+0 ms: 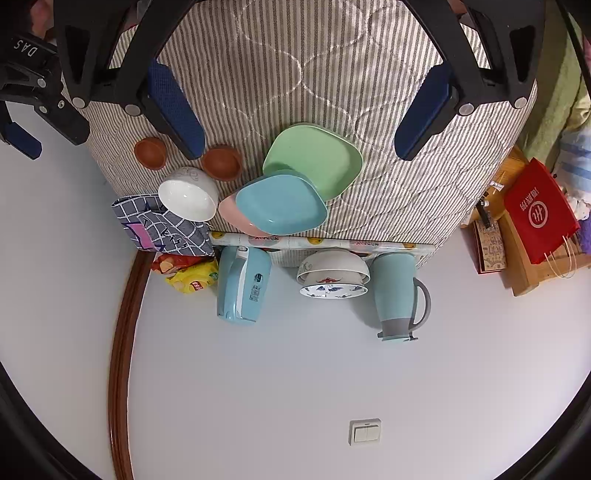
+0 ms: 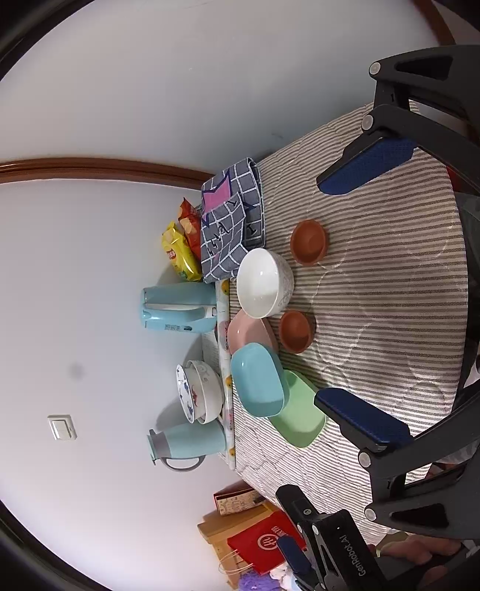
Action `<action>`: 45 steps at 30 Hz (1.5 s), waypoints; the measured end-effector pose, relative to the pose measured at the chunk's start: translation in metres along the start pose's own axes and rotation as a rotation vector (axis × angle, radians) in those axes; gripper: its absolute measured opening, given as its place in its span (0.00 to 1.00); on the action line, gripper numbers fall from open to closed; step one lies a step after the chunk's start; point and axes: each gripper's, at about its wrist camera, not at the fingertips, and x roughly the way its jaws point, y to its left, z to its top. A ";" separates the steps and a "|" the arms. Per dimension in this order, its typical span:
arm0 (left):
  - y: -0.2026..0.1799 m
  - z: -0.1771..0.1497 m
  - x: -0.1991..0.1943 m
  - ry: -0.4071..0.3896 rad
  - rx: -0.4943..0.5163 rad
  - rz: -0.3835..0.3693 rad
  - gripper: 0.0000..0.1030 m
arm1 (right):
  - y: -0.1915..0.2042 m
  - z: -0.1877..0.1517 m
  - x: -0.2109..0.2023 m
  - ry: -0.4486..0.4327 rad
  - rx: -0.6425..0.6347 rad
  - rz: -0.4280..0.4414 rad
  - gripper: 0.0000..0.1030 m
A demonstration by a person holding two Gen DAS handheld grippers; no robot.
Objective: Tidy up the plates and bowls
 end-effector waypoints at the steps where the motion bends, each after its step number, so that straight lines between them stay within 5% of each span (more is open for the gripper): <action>1: -0.001 0.000 0.000 0.000 0.001 0.001 1.00 | 0.002 0.000 -0.002 0.000 0.000 -0.001 1.00; 45: -0.003 0.003 -0.010 -0.021 0.023 -0.002 1.00 | 0.006 0.001 -0.009 -0.017 -0.003 0.011 1.00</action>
